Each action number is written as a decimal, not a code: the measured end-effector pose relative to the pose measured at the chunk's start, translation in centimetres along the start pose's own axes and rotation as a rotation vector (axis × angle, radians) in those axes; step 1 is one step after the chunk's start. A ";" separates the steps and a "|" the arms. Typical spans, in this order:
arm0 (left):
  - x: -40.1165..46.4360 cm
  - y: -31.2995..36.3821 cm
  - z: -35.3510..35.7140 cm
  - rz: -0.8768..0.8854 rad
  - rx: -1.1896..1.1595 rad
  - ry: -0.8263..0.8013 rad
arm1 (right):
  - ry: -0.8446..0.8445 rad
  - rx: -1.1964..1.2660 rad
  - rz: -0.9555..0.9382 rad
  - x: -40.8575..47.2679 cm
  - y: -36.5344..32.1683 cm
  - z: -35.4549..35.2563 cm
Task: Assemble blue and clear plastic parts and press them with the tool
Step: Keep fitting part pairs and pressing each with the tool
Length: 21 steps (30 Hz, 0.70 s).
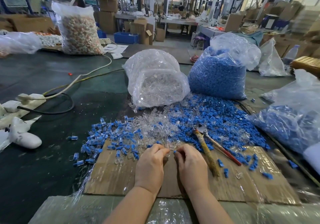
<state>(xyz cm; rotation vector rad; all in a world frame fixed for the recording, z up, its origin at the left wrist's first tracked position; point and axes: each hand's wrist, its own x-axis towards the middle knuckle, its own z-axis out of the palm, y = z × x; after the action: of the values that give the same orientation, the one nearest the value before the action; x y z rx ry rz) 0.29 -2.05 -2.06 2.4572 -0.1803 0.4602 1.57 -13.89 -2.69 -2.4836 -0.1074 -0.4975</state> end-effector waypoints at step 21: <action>-0.2 0.1 -0.1 0.009 -0.075 0.064 | -0.003 0.009 -0.009 -0.1 -0.2 -0.2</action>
<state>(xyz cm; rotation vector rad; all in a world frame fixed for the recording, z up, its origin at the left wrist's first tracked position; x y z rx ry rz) 0.06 -2.09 -2.02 2.3657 -0.1785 0.5252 1.34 -13.88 -2.48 -2.4760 -0.1223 -0.4957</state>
